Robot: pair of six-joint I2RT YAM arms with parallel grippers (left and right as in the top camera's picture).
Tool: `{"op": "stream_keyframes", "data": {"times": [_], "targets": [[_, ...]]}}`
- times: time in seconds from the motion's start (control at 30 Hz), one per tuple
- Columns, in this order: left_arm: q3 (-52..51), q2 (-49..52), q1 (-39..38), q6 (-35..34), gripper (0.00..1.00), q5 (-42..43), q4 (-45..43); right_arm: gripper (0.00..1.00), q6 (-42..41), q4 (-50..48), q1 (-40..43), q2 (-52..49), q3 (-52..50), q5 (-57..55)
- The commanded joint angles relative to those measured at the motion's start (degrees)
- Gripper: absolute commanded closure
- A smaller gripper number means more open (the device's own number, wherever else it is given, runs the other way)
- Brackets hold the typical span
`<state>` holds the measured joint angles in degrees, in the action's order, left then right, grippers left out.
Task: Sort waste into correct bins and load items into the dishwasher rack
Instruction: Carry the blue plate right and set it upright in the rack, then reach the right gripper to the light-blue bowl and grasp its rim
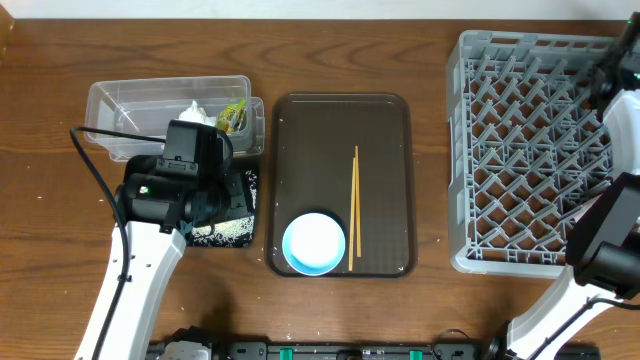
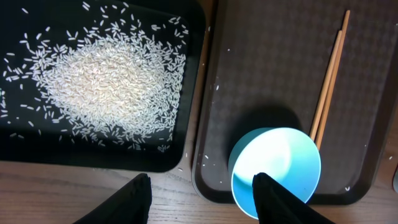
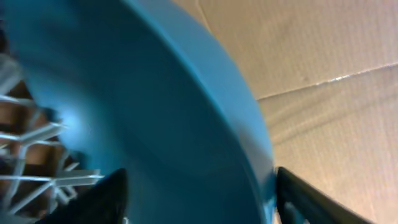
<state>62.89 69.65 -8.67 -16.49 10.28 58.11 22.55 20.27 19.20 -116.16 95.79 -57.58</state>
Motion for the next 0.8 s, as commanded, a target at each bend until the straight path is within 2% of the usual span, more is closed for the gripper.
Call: {"op": "stream_keyframes", "data": {"times": [0.0, 0.1, 0.23, 0.3, 0.47, 0.63, 0.77], "targets": [[-0.2, 0.0, 0.2, -0.3, 0.44, -0.5, 0.1, 0.17, -2.4, -0.1, -3.0, 5.5, -0.3, 4.2], [-0.2, 0.0, 0.2, -0.3, 0.44, -0.5, 0.1, 0.1, -2.4, 0.4, -4.5, 9.9, -0.3, 8.5], [-0.2, 0.0, 0.2, -0.3, 0.45, -0.5, 0.1, 0.09, -2.6, 6.8, -7.0, 15.9, -0.3, 18.2], [-0.2, 0.0, 0.2, -0.3, 0.44, -0.5, 0.1, 0.1, -5.4, 12.1, -9.1, 18.4, -0.3, 24.0], [-0.2, 0.0, 0.2, -0.3, 0.44, -0.5, 0.2, 0.21, -14.6, 25.3, -14.8, 22.1, -0.3, 45.6], [-0.2, 0.0, 0.2, -0.3, 0.44, -0.5, 0.9, 0.21, -23.0, 34.2, -20.4, 21.7, -0.5, 68.8], [-0.2, 0.0, 0.2, -0.3, 0.44, -2.1, 2.5, 0.27, -24.3, 38.2, -26.6, 20.7, -1.8, 76.9]]}}
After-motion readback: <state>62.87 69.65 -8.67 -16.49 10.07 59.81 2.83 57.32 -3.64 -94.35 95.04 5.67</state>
